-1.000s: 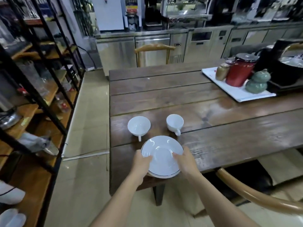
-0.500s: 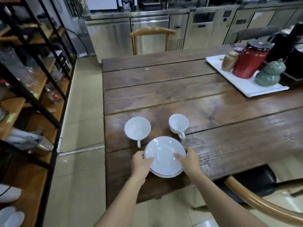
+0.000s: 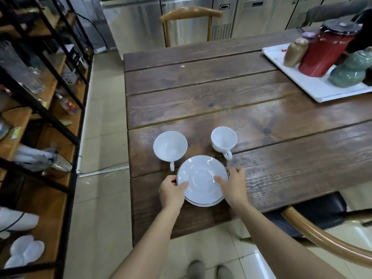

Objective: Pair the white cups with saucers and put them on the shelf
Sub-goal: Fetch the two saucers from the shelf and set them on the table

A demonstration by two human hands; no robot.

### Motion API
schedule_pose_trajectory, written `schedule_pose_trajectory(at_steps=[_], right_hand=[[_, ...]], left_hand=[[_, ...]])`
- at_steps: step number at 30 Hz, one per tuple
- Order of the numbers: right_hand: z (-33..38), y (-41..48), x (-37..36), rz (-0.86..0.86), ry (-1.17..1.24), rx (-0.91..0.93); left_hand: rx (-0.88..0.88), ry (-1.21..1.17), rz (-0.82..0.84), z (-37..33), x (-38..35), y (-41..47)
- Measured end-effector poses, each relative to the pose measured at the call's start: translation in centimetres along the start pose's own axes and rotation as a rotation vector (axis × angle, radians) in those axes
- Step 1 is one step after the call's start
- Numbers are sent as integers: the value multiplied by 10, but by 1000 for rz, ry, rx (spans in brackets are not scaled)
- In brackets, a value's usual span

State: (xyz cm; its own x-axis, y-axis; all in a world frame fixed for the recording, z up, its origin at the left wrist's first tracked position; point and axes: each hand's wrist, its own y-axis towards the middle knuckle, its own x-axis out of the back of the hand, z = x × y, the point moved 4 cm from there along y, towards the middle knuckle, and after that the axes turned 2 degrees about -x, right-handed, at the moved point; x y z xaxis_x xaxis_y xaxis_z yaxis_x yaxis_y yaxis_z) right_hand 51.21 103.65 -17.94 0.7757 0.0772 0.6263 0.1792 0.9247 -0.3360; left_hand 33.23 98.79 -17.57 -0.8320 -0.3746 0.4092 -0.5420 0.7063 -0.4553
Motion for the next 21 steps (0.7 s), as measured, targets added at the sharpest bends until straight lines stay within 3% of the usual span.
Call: schedule_pose_trajectory(at_steps=[5,10,15,21], right_hand=[[-4,-4,4,-49,-154,-104],[-5,-4,6,-77,-233,-79],[-6,-10,6,-140,-160,-100],[-7,-25,15,-197,56,-19]], left_hand=[[-22,351,-2,-6,6,0],[-150,588,43,-12,0,-2],[-201,610,57,-16,-1,-4],[-286,431,6,-25,8,-15]])
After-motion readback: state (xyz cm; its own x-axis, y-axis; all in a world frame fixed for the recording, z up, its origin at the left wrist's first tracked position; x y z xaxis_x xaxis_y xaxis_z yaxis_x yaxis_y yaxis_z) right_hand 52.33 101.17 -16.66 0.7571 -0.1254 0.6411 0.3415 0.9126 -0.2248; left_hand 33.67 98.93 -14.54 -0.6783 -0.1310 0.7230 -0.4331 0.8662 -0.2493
